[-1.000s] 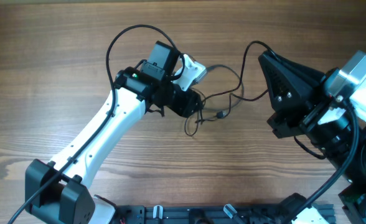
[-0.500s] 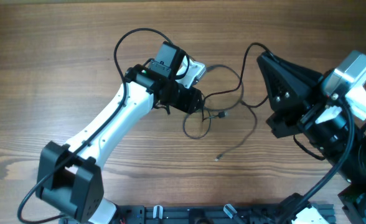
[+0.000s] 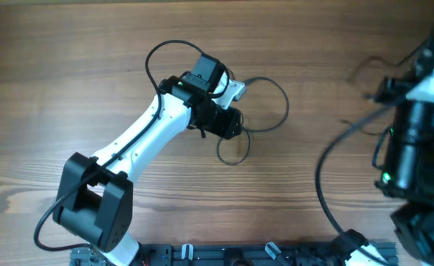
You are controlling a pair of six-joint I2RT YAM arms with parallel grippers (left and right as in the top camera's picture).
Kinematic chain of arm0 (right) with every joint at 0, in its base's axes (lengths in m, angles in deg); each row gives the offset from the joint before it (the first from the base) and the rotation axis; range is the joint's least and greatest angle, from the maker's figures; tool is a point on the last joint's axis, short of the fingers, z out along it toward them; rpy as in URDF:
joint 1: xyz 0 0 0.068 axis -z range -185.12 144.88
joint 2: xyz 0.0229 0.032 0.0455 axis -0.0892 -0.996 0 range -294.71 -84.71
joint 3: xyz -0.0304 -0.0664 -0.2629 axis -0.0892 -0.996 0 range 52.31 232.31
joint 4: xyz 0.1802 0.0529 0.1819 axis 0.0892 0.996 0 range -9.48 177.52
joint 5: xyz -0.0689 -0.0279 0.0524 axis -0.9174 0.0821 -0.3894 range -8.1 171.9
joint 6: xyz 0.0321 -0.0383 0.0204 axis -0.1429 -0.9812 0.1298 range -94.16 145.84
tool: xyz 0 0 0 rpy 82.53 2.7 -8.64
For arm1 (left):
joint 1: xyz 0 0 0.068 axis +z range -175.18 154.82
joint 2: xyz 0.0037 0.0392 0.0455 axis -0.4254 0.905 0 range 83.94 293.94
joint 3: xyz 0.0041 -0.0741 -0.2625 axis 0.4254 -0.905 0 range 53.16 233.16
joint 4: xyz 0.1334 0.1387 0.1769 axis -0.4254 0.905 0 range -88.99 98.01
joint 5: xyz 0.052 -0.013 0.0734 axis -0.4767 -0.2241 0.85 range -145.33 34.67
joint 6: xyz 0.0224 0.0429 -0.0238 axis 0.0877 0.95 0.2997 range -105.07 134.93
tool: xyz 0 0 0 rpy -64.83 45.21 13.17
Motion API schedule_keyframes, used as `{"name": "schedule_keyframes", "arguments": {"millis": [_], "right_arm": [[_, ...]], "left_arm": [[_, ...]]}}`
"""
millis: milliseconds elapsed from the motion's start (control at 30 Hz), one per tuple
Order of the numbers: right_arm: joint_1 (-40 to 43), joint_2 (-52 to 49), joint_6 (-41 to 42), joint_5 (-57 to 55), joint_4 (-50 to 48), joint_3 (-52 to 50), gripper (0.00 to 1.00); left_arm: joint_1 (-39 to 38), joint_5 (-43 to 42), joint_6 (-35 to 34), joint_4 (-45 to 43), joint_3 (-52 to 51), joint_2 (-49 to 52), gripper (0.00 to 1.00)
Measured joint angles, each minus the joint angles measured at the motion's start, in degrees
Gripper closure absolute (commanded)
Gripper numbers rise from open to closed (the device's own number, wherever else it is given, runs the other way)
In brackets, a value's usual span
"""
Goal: Untangle cables
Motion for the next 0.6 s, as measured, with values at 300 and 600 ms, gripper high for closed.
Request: {"name": "schedule_keyframes", "arguments": {"millis": [300, 600], "right_arm": [[24.7, -12.0, 2.4, -4.0, 1.4, -0.1, 0.96], [54.7, -17.5, 22.5, 22.5, 10.8, -0.1, 0.96]], "left_arm": [[-7.7, 1.3, 0.3, 2.9, 0.0, 0.1, 0.59], [-15.1, 3.7, 0.5, 3.3, 0.0, 0.1, 0.59]]}}
